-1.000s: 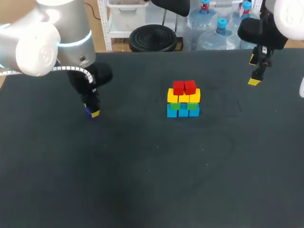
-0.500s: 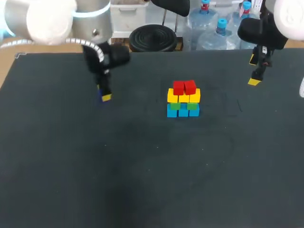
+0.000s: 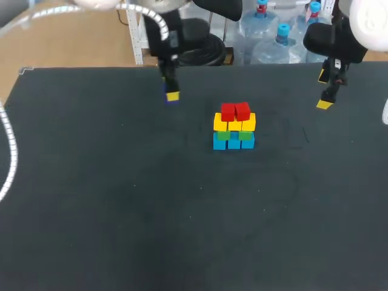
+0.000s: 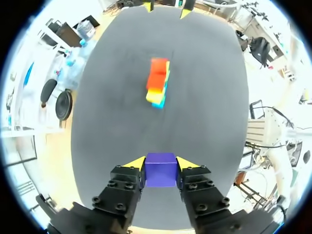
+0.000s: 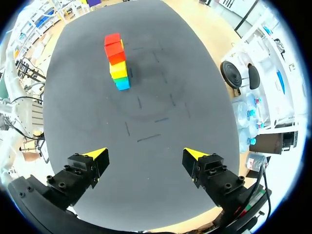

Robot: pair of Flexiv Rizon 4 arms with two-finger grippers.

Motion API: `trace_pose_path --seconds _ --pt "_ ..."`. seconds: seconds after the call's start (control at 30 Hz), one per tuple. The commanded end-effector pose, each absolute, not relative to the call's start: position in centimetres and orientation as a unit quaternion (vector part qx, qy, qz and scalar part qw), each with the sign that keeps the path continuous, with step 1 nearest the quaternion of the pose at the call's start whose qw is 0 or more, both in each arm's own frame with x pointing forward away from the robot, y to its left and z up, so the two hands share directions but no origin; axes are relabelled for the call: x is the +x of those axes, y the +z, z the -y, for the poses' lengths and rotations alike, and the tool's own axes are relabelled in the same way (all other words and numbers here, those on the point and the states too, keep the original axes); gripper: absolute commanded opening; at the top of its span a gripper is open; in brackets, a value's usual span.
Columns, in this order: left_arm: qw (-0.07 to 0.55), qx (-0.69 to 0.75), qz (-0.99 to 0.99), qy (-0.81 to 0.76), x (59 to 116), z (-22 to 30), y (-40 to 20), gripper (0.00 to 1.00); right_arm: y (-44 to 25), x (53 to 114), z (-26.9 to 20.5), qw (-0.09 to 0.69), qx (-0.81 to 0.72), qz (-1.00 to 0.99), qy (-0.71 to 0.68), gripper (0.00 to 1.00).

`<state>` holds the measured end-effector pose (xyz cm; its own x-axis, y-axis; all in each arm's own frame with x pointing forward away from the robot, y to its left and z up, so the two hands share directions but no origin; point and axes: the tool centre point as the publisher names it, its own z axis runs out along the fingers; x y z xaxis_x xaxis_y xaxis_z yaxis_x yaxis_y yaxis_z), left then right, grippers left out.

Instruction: Place the blue cubes, place green cubes on the blue cubes, place the yellow cubes on the green cubes, then place the red cubes on the yellow cubes, and place purple cube on the red cubes.

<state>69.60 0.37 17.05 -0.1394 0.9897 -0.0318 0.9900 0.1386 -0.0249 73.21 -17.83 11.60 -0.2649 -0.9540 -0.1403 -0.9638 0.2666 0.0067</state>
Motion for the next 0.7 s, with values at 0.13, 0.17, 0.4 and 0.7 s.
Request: trace_pose_path --seconds 0.13,0.17,0.4,0.7 --pt "-0.035 0.668 -0.744 0.001 70.5 3.4 16.7 0.00 11.6 73.0 17.8 0.056 -0.603 -0.794 0.044 1.00" --pt "-0.035 0.668 -0.743 0.000 70.5 3.8 16.7 0.00 11.6 73.0 17.8 0.056 -0.603 -0.794 0.044 1.00" --pt "-0.031 0.675 -0.737 -0.004 70.5 6.6 17.1 0.00 11.6 73.0 17.8 0.056 -0.603 -0.794 0.044 1.00" --pt "-0.023 0.690 -0.723 -0.006 70.1 9.5 16.6 0.00 11.6 73.0 17.8 0.056 -0.603 -0.794 0.044 1.00"
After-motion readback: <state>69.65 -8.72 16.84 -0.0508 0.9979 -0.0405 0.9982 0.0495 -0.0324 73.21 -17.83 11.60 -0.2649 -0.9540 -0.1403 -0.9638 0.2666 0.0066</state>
